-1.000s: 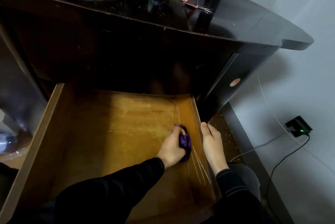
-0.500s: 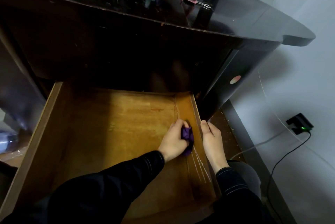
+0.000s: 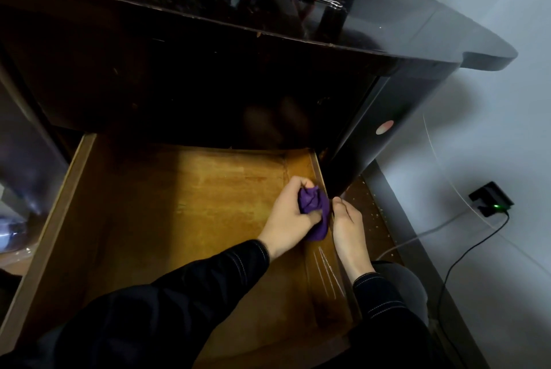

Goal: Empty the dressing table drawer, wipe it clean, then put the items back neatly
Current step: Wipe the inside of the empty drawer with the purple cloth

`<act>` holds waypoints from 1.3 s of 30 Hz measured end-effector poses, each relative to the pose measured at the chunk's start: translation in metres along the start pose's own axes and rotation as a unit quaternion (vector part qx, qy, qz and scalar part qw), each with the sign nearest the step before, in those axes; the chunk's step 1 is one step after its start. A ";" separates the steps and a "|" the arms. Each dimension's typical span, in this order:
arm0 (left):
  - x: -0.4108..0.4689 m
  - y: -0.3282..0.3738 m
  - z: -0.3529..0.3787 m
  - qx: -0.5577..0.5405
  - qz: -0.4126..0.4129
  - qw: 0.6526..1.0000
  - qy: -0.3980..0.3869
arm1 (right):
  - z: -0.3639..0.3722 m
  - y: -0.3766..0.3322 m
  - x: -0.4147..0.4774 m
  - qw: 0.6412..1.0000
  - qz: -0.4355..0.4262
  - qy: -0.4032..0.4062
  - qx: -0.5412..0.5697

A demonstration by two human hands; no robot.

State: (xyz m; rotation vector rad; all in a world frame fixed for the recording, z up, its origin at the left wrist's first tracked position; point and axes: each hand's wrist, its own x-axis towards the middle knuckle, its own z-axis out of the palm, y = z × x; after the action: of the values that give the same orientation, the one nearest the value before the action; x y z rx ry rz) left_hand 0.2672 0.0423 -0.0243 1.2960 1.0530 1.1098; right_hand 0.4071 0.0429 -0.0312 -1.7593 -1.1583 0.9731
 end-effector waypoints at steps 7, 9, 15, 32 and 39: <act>-0.017 -0.031 0.001 0.088 -0.058 0.994 -0.038 | 0.001 -0.005 -0.004 1.000 0.011 -0.010 0.003; -0.014 -0.027 -0.002 0.077 -0.072 0.993 -0.045 | 0.001 -0.005 -0.005 1.000 0.007 -0.011 0.003; -0.008 -0.009 0.003 0.005 0.009 1.000 0.010 | 0.001 -0.005 -0.005 1.000 0.010 0.003 0.007; -0.021 -0.028 0.006 0.018 -0.042 0.999 -0.009 | 0.001 -0.005 -0.004 1.000 0.015 0.002 0.008; -0.021 -0.024 0.002 -0.033 -0.072 0.996 -0.031 | 0.001 -0.001 -0.002 1.000 0.018 0.001 0.013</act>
State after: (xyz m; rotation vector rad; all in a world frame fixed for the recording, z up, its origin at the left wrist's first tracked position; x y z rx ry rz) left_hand 0.2664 0.0222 -0.0490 1.1765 1.0392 0.9822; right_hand 0.4054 0.0418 -0.0298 -1.7662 -1.1114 1.0041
